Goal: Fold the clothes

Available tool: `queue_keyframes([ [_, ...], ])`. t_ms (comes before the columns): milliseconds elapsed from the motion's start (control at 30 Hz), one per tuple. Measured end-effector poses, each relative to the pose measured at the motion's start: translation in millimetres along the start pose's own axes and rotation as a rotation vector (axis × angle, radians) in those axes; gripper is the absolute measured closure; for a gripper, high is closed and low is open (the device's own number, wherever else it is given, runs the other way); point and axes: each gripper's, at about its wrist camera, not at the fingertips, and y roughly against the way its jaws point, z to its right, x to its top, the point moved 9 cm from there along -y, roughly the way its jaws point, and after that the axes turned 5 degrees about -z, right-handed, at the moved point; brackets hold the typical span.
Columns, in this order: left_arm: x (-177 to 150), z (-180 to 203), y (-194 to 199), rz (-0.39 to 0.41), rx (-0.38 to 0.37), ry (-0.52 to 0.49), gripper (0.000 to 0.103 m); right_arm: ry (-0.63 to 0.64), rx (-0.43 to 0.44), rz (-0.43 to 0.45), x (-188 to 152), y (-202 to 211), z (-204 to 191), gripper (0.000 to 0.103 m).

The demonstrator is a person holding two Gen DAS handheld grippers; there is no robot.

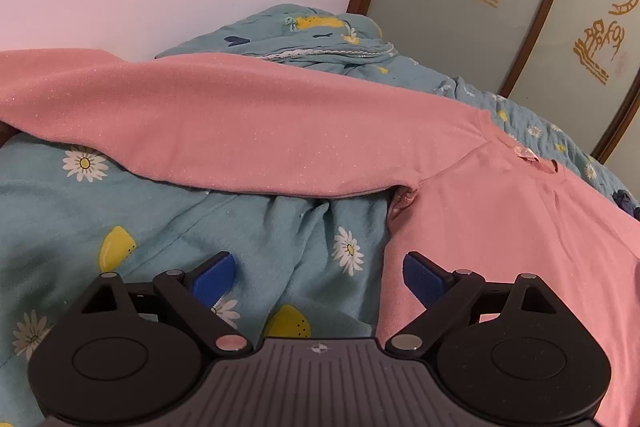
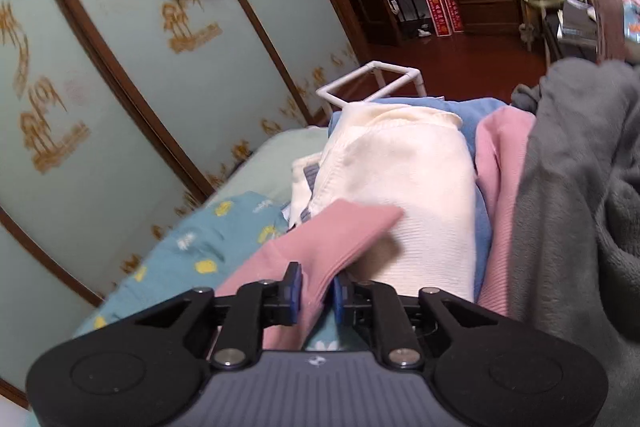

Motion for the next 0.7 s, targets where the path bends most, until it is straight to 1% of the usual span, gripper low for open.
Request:
queue_keyframes([
  [100,-0.8,-2.0,0.1,-0.007,0.005,-0.004,0.011,0.002,-0.127,0.061,15.3,27.1,15.2,0.078],
  [133,-0.8,-2.8,0.4,-0.014,0.002,-0.001,0.011,0.008,-0.167,0.094,26.3,46.7,20.6,0.078],
  [167,-0.5,-3.6,1.2,-0.017,0.002,0.002,0.011,0.018,-0.184,0.112,32.8,59.3,22.4,0.078],
  [267,0.5,-5.9,6.3,-0.01,-0.012,0.019,0.011,0.154,-0.18,0.121,41.8,96.0,-0.6,0.077],
  [333,0.9,-8.7,12.7,-0.007,-0.03,0.038,0.011,0.269,-0.124,0.103,32.1,120.3,-32.6,0.077],
  [400,0.4,-10.6,18.5,-0.003,-0.047,0.047,0.011,0.34,-0.067,0.079,17.1,137.9,-56.3,0.077],
  [467,-1.3,-13.2,23.5,-0.006,-0.05,0.046,0.011,0.442,0.058,0.002,-26.9,171.8,-93.8,0.077],
  [567,-4.5,-17.1,33.5,0.0,-0.064,0.053,0.011,0.563,0.215,-0.139,-109.6,224.5,-132.4,0.077],
  [633,-8.9,-18.8,44.7,0.002,-0.084,0.061,0.011,0.675,0.288,-0.239,-171.8,249.8,-146.3,0.077],
  [700,-12.1,-20.4,53.2,0.007,-0.095,0.062,0.011,0.792,0.355,-0.342,-234.9,274.3,-157.1,0.08],
])
